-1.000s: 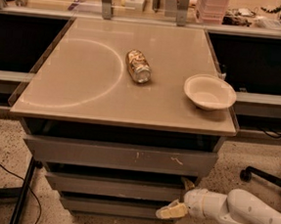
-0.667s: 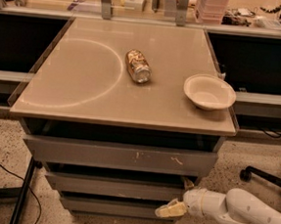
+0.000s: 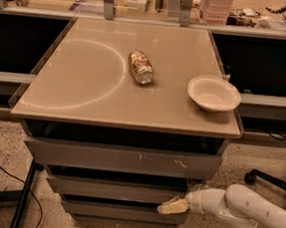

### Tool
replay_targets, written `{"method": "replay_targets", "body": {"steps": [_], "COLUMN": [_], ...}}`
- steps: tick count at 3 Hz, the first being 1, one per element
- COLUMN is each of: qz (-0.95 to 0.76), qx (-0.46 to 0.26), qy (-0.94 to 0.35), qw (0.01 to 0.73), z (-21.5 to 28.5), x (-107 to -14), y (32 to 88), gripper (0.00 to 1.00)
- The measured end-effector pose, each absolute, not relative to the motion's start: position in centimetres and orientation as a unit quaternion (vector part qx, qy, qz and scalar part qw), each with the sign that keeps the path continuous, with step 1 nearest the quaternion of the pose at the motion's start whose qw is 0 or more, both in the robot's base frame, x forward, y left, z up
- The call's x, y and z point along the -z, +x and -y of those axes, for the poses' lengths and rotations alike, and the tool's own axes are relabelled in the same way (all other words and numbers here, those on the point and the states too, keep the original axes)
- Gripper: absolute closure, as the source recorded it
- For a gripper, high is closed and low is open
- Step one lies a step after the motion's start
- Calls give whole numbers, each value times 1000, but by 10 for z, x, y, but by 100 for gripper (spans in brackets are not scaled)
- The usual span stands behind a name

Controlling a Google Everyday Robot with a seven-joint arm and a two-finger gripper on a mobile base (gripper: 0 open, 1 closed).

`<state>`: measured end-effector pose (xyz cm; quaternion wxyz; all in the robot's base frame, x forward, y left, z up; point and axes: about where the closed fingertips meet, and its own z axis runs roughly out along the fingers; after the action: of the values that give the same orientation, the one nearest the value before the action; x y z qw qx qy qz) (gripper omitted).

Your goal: Open middle drawer

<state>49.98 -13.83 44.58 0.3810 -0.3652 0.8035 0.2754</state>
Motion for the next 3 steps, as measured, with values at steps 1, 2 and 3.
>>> {"method": "replay_targets", "body": {"steps": [1, 2, 3], "qz": [-815, -826, -826], "qx": [-284, -308, -309], "qy": [-377, -387, -387], "qw": [336, 269, 269], "z": [134, 128, 128], "x": [-437, -428, -435], "y": [490, 461, 461], "gripper": [0, 0, 0]}}
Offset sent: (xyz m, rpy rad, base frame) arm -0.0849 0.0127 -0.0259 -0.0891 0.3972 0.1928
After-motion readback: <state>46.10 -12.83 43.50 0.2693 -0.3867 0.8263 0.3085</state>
